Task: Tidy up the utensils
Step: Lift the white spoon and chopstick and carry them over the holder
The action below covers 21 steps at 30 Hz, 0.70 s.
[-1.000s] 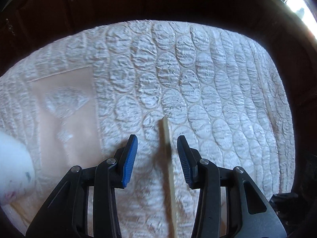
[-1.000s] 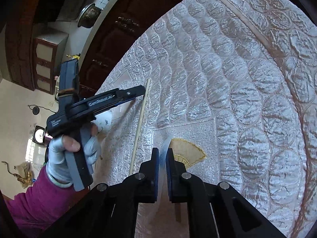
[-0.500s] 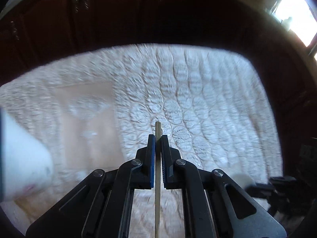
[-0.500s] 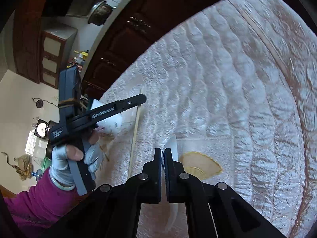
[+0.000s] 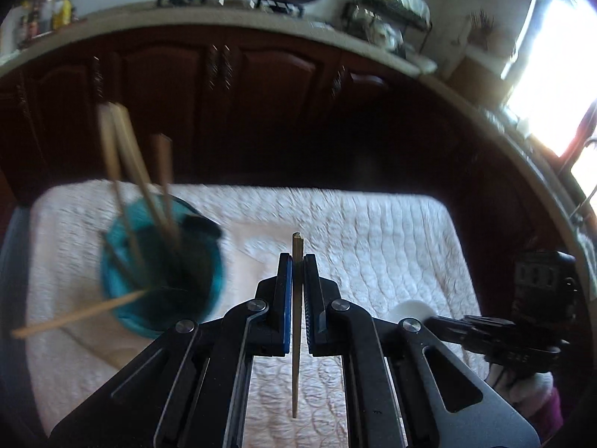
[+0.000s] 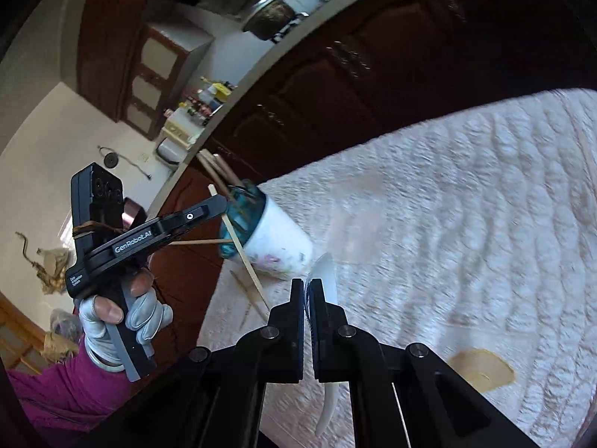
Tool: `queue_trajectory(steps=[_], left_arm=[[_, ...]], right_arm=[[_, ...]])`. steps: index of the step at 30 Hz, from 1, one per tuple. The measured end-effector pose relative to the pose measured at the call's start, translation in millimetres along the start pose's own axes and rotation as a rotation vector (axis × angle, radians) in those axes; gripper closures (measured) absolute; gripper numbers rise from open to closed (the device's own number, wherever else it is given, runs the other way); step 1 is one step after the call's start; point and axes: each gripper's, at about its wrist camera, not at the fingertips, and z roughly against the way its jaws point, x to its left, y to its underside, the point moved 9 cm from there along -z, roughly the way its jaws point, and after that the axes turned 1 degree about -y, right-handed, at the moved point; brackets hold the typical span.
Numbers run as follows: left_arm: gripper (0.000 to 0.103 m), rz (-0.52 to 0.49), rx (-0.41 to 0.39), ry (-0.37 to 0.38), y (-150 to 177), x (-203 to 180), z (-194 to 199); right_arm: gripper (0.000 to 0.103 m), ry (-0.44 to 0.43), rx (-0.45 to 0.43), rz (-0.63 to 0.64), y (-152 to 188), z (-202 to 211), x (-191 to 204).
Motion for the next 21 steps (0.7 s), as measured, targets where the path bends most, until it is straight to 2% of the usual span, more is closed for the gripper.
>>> queue_trajectory(steps=[10,16,21], left_arm=[[0.099,0.06,-0.178,-0.048,-54.6,52.8,92.3],[0.099,0.089,-0.285,-0.112,-89.3,82.8,122.1],[0.099,0.122,-0.349,-0.194,-108.9,110.3,122.4]], right_arm=[[0.101,-0.087,-0.011,0.148,-45.8,-49.1,90.7],[0.101,-0.12,-0.03,0.214,-77.5,-84.4,132.8],[0.101,-0.094,-0.042,0.289,-98.6,-118.6,154.9]])
